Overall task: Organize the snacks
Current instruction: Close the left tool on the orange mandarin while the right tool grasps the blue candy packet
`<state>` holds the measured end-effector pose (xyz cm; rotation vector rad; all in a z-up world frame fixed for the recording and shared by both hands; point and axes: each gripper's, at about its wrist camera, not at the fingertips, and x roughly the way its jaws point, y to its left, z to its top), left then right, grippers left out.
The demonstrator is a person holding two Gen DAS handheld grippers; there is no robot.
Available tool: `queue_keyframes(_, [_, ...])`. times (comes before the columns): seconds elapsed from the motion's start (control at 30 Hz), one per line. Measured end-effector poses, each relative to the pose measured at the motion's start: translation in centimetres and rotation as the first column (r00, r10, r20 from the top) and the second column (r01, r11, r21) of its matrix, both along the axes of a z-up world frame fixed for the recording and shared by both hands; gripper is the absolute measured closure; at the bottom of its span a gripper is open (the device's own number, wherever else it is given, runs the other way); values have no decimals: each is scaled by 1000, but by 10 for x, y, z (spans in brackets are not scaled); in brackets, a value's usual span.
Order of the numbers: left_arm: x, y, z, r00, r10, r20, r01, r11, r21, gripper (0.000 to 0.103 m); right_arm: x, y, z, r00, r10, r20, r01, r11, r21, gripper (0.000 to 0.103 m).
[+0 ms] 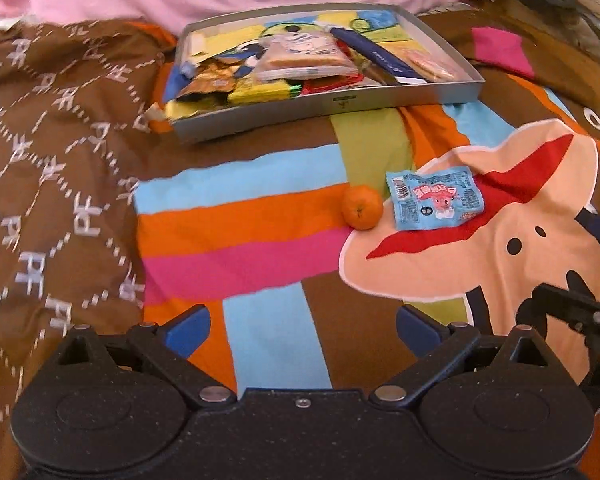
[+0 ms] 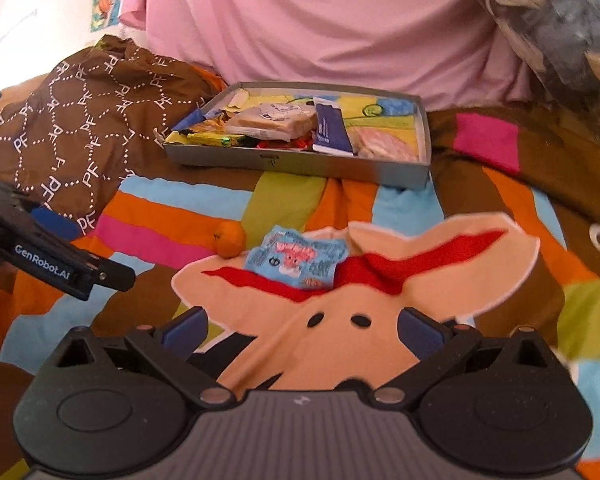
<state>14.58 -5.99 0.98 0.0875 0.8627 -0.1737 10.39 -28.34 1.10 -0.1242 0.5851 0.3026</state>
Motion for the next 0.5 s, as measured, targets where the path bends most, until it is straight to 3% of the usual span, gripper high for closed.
queue_keyframes(0.17, [17,-2,3,995,-89,53,88,995,37,4,24,3,8,997,81,-9,-82,994,-72,0])
queue_keyframes(0.3, [34,0,3,985,-131,116,129,991,30,4,48,10,15,980,201,-1,-199,969,-149,0])
queue_keyframes(0.5, [67,-2,-8,970,-219,107,222,975,-21,4,77,32,9,904,423,-69,-424,857,-292,0])
